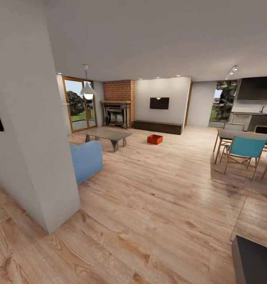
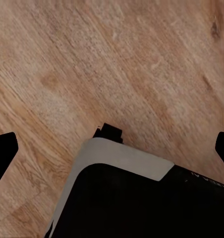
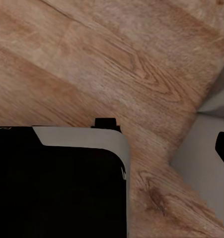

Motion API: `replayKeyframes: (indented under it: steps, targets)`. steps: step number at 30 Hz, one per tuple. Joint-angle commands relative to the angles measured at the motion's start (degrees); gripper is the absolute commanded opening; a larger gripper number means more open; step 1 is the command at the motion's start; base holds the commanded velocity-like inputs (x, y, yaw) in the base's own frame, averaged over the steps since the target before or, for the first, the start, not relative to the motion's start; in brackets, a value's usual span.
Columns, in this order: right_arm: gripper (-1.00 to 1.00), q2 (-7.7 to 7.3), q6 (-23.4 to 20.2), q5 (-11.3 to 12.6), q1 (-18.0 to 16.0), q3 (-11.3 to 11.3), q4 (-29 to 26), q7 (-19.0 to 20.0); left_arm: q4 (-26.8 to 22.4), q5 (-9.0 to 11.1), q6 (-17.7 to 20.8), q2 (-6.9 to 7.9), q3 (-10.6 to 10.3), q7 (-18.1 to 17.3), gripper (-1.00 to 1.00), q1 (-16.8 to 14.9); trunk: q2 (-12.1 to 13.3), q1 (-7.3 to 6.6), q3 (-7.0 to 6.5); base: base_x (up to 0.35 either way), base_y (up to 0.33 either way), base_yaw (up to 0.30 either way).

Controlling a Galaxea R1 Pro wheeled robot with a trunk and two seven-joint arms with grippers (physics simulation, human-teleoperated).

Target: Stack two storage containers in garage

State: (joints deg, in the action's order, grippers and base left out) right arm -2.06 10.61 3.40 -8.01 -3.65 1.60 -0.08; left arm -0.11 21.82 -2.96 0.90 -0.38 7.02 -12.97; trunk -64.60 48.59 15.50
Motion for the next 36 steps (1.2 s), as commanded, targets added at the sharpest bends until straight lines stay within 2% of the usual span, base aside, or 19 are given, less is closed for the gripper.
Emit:
replayKeyframes:
  steps: [1, 36]
  targets:
    - [1.00, 0.02, 0.30, 0.34, -0.08, -0.34, 0.17, -0.01, 0.02, 0.26, -0.03, 0.03, -0.06, 0.10, 1.00, -0.04, -0.04, 0.04, 0.07, 0.322, 0.000, 0.000]
    - [1.00, -0.12, 0.64, -0.16, -0.08, -0.69, 0.16, -0.01, 0.02, 0.24, 0.06, 0.07, -0.06, 0.08, 1.00, -0.04, -0.04, 0.04, 0.07, 0.322, 0.000, 0.000]
